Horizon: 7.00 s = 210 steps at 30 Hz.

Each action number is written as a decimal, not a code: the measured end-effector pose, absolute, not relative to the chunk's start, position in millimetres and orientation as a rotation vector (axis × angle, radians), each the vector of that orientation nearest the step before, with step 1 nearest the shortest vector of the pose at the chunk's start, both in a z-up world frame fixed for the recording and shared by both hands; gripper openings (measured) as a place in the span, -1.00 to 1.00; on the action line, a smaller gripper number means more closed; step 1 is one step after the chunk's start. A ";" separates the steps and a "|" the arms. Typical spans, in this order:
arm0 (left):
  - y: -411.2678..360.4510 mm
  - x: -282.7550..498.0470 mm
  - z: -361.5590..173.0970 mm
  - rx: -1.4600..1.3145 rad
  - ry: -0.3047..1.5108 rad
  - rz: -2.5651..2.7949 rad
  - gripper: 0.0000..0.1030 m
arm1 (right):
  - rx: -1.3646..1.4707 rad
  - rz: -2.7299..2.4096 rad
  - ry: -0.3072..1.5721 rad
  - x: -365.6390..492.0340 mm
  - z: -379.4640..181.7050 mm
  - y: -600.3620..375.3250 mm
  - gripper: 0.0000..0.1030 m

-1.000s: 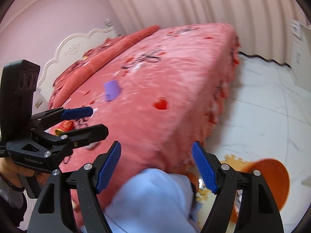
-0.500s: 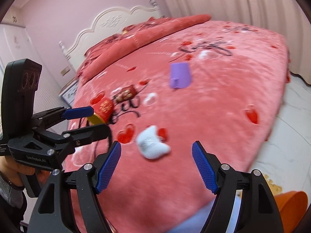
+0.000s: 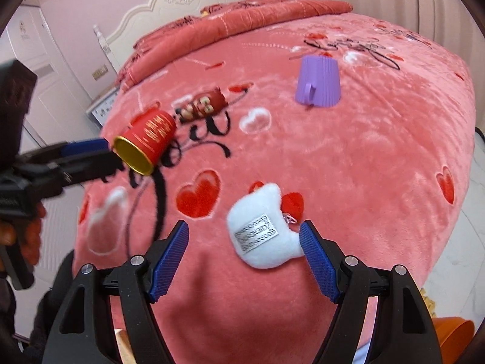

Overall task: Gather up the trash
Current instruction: 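Grasp the red-gold cup with the left tool while the right tool grasps the white plush toy, then carry the red cup and white plush toy with both tools over the orange bucket, then open both tools to drop the cup and plush toy into the bucket, then move both open tools back over the purple cup and red figurine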

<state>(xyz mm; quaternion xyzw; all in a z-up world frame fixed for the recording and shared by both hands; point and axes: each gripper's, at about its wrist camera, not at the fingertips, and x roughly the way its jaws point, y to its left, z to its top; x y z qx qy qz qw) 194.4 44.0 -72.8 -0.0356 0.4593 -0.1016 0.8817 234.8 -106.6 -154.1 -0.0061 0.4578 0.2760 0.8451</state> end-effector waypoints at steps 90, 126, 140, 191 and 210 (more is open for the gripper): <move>-209.5 152.0 -46.2 0.193 0.901 -0.722 0.04 | 0.321 0.267 0.744 99.9 -97.1 -364.0 -0.43; -469.8 151.6 -145.4 0.525 1.105 -1.163 0.26 | 0.625 -0.238 0.836 32.5 -211.7 -604.8 -0.29; -465.7 158.9 -147.8 0.513 1.104 -1.120 0.41 | 0.636 -0.243 0.862 41.0 -216.7 -598.1 0.08; -158.1 251.0 -142.8 -0.120 0.819 -0.661 0.74 | 0.270 0.256 0.860 244.7 -103.7 -313.6 0.23; 45.6 285.2 -101.5 0.039 0.842 -0.278 0.74 | 0.188 0.506 0.840 359.7 -121.5 -139.8 0.23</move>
